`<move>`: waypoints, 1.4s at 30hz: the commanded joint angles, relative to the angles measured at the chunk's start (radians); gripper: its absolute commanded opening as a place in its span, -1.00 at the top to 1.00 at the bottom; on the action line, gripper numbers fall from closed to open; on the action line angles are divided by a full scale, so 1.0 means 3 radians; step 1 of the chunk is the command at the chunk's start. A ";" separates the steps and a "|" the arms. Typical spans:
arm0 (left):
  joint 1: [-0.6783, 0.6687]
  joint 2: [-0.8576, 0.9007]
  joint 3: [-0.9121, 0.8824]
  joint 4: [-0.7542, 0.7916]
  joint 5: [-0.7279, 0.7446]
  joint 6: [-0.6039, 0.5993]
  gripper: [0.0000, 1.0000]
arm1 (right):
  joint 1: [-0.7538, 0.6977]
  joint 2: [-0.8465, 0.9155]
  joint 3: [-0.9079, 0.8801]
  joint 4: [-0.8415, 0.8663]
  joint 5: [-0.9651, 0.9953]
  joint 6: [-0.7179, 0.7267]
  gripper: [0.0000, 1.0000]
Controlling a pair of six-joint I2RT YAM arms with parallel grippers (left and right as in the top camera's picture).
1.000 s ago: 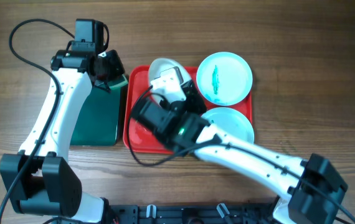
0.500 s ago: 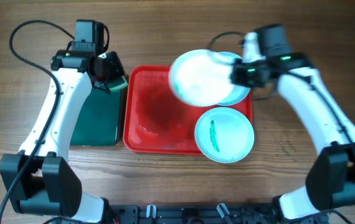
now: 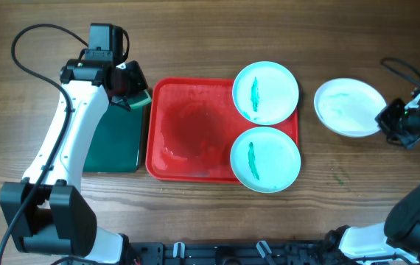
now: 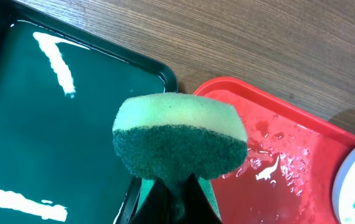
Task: Clean dirty plates on tray and stack at the side
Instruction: 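Grasp the lower-right plate rim with the right gripper and drag it left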
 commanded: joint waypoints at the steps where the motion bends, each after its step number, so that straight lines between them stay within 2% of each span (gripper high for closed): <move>1: 0.0024 0.0019 -0.0003 -0.0038 0.0039 -0.0045 0.92 | 0.0013 -0.0076 -0.0383 0.0298 0.0209 0.0243 0.91; 5: 0.0023 0.0019 -0.0003 -0.0041 0.0039 -0.0045 0.92 | 0.0014 -0.0075 -0.0752 0.0671 0.0261 0.0271 0.91; 7: 0.0023 0.0019 -0.0003 -0.0039 0.0039 -0.0045 0.92 | 0.0014 -0.0076 -0.0743 0.0668 0.0259 0.0267 0.75; 8: 0.0024 0.0019 -0.0003 -0.0034 0.0038 -0.0045 0.92 | 0.0014 -0.0080 -0.0707 0.0607 0.0238 0.0261 0.55; 9: 0.0023 0.0019 -0.0003 -0.0032 0.0038 -0.0045 0.92 | 0.0014 -0.0088 -0.0642 0.0501 0.0226 0.0261 0.47; 12: 0.0023 0.0019 -0.0003 -0.0034 0.0039 -0.0045 0.92 | 0.0014 -0.0175 -0.0309 0.0038 0.0169 0.0140 0.41; 15: 0.0023 0.0019 -0.0003 -0.0034 0.0041 -0.0043 0.92 | 0.0046 -0.0367 -0.0092 -0.0231 -0.0514 -0.0306 0.40; 17: 0.0003 0.0019 -0.0003 -0.0034 0.0038 -0.0042 0.92 | 0.0175 -0.0487 -0.0090 -0.0295 -0.1134 -0.0641 0.11; 18: -0.0009 0.0019 -0.0003 -0.0033 0.0038 -0.0042 0.92 | 0.0268 -0.0497 -0.0090 -0.0357 -0.1212 -0.0721 0.09; 23: -0.0127 0.0019 -0.0003 -0.0009 0.0038 -0.0043 0.92 | 0.1102 -0.0469 -0.0286 -0.0562 -0.0865 -0.0772 0.10; 29: -0.0158 0.0019 -0.0003 0.0004 0.0038 -0.0045 0.92 | 0.1835 -0.0464 -0.0688 -0.0240 -0.0243 -0.0343 0.12; 33: -0.0158 0.0019 -0.0003 0.0004 0.0037 -0.0045 0.92 | 0.2050 -0.0464 -0.0875 -0.0015 -0.0128 -0.0351 0.13; 37: -0.0158 0.0019 -0.0003 0.0008 0.0037 -0.0045 0.92 | 0.2144 -0.0464 -0.0978 0.0067 -0.0109 -0.0347 0.32; 42: -0.0158 0.0019 -0.0003 0.0025 0.0037 -0.0045 0.92 | 0.2144 -0.0464 -0.1137 0.0111 0.0041 -0.0247 0.35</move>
